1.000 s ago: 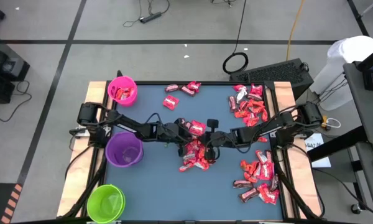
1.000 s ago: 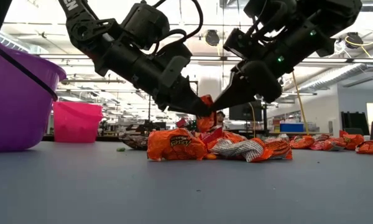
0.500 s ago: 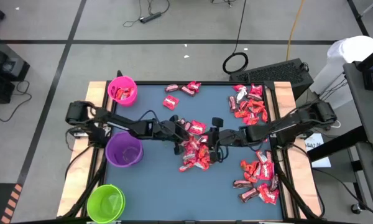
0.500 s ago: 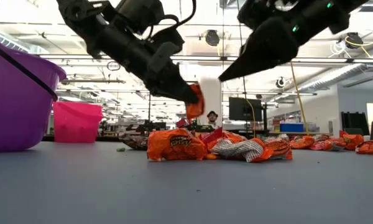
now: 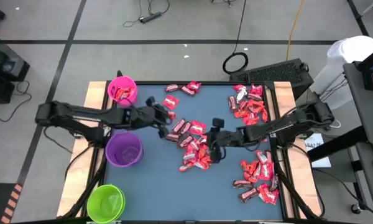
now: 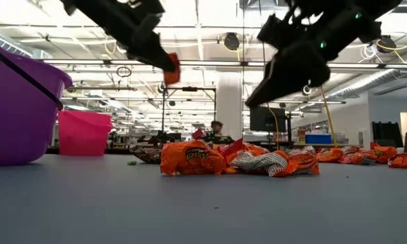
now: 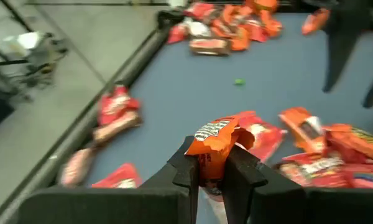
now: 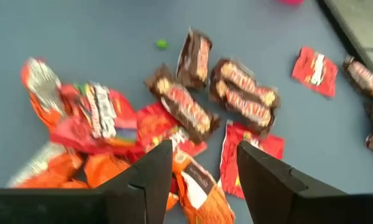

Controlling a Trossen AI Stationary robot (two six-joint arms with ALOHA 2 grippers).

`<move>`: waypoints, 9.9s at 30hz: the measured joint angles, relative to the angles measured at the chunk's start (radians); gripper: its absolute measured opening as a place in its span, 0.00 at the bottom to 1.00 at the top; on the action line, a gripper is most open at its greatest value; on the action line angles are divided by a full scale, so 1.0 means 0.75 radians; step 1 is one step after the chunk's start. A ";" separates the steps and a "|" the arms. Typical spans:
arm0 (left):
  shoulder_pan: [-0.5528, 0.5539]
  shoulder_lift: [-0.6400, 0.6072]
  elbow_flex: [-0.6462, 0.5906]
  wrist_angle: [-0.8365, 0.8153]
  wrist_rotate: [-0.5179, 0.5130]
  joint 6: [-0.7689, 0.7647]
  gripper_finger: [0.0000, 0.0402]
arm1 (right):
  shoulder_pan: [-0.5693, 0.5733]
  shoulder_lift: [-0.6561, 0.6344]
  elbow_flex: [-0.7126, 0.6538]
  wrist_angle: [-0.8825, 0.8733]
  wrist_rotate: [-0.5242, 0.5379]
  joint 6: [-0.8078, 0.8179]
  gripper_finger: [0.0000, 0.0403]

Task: Organize candy in baskets
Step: Put the orange chocolate into the pink bucket

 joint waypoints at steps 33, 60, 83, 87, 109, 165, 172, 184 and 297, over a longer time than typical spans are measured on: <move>0.998 -0.287 -0.042 -0.659 -0.250 0.051 0.13 | -0.040 0.047 0.000 -0.001 -0.005 0.007 0.41; 0.837 -0.458 -0.032 -0.700 0.029 0.053 0.50 | -0.043 0.047 -0.001 0.011 -0.005 0.020 0.41; 0.116 -0.456 -0.031 -0.303 0.364 0.004 0.50 | -0.043 0.047 -0.001 0.013 -0.005 0.035 0.58; 0.040 -0.374 -0.031 -0.183 0.363 -0.028 0.50 | -0.043 0.047 -0.001 0.012 -0.005 -0.005 0.59; -0.127 0.437 -0.031 0.551 0.440 -0.025 0.50 | -0.007 0.019 -0.002 -0.075 -0.006 0.010 0.59; -0.043 1.068 0.314 0.643 0.453 0.123 0.02 | -0.004 -0.158 -0.001 -0.232 -0.004 0.072 0.59; -0.072 0.922 0.313 0.460 0.376 0.122 0.02 | -0.004 -0.158 -0.001 -0.233 -0.004 0.072 0.59; -0.087 0.514 0.260 -0.042 0.053 0.116 0.02 | -0.004 -0.158 -0.001 -0.233 -0.004 0.073 0.59; -0.422 0.659 0.018 0.438 0.747 -0.274 0.38 | -0.007 -0.073 0.000 -0.169 -0.010 0.146 0.59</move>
